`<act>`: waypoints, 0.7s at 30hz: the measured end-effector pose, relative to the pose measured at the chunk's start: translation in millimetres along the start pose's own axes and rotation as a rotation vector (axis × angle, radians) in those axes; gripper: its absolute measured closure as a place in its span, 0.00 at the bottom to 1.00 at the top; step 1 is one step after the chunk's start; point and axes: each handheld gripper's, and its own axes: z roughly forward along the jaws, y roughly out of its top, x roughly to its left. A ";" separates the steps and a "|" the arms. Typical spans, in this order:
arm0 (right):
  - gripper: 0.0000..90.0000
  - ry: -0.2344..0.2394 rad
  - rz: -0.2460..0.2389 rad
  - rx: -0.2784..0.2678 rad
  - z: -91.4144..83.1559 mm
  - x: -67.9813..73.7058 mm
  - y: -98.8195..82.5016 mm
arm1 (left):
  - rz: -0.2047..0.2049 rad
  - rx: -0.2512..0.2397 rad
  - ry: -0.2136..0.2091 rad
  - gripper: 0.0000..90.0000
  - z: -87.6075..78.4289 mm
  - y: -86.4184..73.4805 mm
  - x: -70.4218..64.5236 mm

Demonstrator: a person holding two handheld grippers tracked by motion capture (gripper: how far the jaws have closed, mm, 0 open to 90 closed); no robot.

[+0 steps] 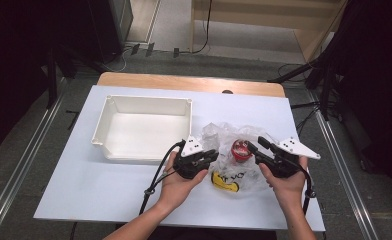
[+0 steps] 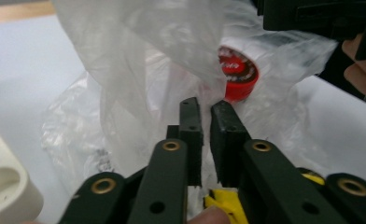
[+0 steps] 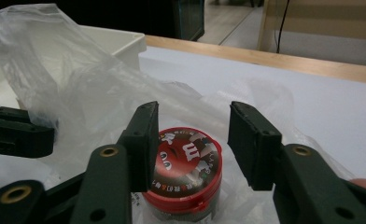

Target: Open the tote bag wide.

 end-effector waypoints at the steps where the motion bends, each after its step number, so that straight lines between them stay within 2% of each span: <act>1: 0.59 -0.008 -0.008 0.015 4.4 0.0 -0.5 | 0.001 0.008 0.006 0.98 1.2 -1.1 0.8; 4: 0.62 -0.043 -0.025 0.023 12.8 -0.3 -2.5 | 0.009 0.034 0.021 1.00 6.1 -5.3 2.2; 6: 0.65 -0.051 -0.012 0.014 15.4 -3.4 -2.4 | 0.013 0.050 0.027 1.00 8.9 -8.2 3.1; 8: 0.73 -0.062 0.000 0.018 18.8 -10.1 -3.9 | 0.016 0.069 0.031 1.00 12.5 -11.9 4.2; 12: 0.93 -0.112 0.057 0.090 27.7 -28.4 -15.9 | 0.021 0.123 0.049 1.00 20.0 -20.5 6.6; 15: 1.00 -0.133 0.112 0.153 34.4 -42.3 -24.6 | 0.024 0.171 0.066 1.00 26.3 -26.5 8.0; 16: 1.00 -0.142 0.137 0.177 36.7 -46.9 -28.1 | 0.025 0.184 0.069 1.00 27.7 -27.6 8.0; 19: 1.00 -0.158 0.171 0.229 41.8 -54.4 -35.1 | 0.045 0.236 0.086 1.00 32.5 -31.9 7.6; 21: 1.00 -0.169 0.180 0.254 43.9 -58.3 -39.2 | 0.060 0.244 0.094 1.00 33.2 -32.2 5.7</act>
